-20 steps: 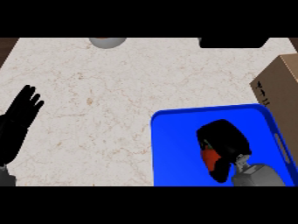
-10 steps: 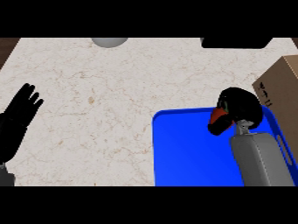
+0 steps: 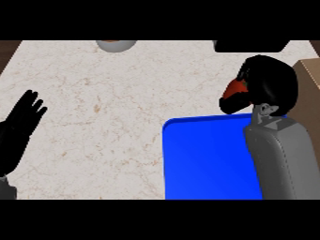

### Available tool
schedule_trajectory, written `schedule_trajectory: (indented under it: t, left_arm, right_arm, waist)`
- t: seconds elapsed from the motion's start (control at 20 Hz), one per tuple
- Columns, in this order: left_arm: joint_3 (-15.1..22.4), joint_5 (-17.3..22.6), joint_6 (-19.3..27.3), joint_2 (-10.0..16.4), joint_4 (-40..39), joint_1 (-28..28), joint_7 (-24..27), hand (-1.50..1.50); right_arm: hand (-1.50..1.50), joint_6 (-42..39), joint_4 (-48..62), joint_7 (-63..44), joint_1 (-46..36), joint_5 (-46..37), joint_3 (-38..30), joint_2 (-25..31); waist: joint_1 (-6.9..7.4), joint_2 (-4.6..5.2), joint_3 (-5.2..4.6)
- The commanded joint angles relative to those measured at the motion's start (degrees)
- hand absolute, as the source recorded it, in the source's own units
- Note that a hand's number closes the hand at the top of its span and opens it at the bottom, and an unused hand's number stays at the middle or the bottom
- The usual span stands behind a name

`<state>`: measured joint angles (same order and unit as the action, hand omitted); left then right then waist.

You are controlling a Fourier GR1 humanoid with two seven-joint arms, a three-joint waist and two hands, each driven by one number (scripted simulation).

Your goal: Pick the bell pepper from the tray and place it in the cardboard box

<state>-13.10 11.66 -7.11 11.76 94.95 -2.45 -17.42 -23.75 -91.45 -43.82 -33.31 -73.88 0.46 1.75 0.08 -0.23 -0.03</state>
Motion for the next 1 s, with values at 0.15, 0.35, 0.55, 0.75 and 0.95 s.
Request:
schedule_trajectory:
  t: [0.15,0.35,0.55,0.75,0.95]
  left_arm:
    - [-0.6,-0.6,-0.9,0.3,-1.6,1.5,2.4,0.00]
    - [-0.5,-0.7,-0.8,-0.4,-3.1,0.1,3.7,0.00]
    - [-0.7,0.5,-1.0,-0.2,-1.1,0.5,1.3,0.00]
    - [-1.7,0.0,-2.0,0.8,-5.1,-1.1,4.0,0.00]
    - [-0.6,-0.2,-0.2,-0.7,-2.5,-0.9,1.4,0.00]
  right_arm:
    - [1.50,-4.8,-11.4,-9.4,-6.9,-5.7,-0.5,2.5]
    - [1.50,-5.7,-10.9,-8.5,-10.2,-5.7,-6.7,7.9]
    - [1.50,-3.9,-10.5,-8.2,-9.2,-6.2,-10.0,10.0]
    - [1.50,-7.7,-9.5,-6.3,-10.0,-3.9,-13.1,13.6]
    - [1.50,-9.0,-9.1,0.0,-5.6,-0.4,-17.1,19.3]
  waist:
    - [-0.37,-0.04,-0.02]
    - [-0.39,0.15,-0.01]
    - [-0.09,0.17,0.02]
    - [-0.19,0.20,0.00]
    - [-0.35,0.19,0.02]
